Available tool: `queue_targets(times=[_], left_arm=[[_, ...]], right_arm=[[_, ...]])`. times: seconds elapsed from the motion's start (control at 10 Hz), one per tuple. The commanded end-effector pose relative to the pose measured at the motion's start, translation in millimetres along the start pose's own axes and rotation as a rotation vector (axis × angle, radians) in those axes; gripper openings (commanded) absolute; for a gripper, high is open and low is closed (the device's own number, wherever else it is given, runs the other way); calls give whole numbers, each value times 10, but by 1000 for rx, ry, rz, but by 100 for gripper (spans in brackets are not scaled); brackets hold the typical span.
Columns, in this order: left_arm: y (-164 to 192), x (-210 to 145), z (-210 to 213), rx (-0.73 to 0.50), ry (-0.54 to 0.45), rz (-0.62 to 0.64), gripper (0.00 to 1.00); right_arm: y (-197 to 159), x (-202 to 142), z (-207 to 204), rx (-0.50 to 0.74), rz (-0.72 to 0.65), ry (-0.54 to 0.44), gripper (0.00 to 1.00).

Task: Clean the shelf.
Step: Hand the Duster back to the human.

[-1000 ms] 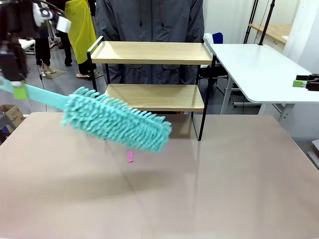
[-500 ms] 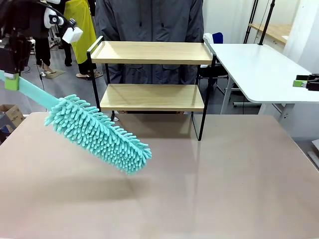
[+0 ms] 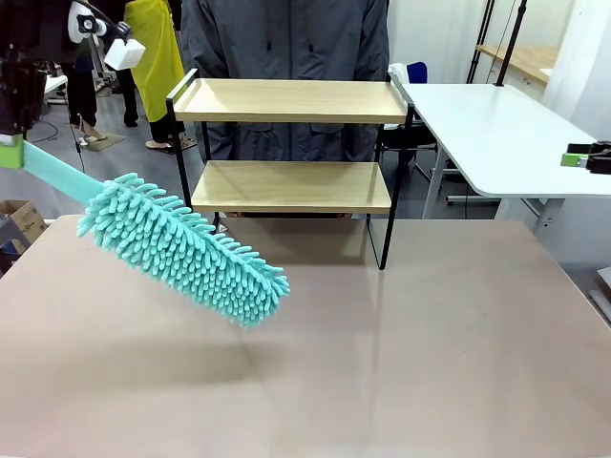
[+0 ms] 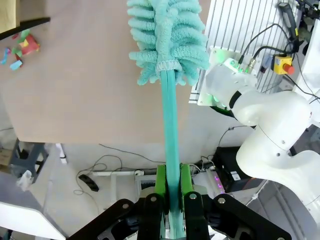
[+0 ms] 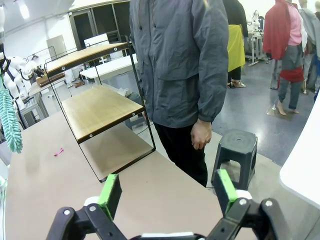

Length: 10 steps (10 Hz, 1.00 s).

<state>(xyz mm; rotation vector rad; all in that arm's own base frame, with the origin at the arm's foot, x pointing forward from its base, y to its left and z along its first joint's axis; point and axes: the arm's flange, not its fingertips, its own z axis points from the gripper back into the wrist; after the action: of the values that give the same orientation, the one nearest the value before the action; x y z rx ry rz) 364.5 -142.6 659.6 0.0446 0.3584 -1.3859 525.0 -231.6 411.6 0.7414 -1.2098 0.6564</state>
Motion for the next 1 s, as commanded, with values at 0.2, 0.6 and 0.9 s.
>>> queue_targets(times=[0.2,0.6,0.9], left_arm=[[-24,-31,-11,-12,-18,-8,13],[0,1,-1,0,0,0,13],[68,271,-127,43,-166,-127,13]], right_arm=[[23,19,-7,1,5,9,100],[0,0,0,0,0,0,100],[845,846,-163,258,0,42,100]])
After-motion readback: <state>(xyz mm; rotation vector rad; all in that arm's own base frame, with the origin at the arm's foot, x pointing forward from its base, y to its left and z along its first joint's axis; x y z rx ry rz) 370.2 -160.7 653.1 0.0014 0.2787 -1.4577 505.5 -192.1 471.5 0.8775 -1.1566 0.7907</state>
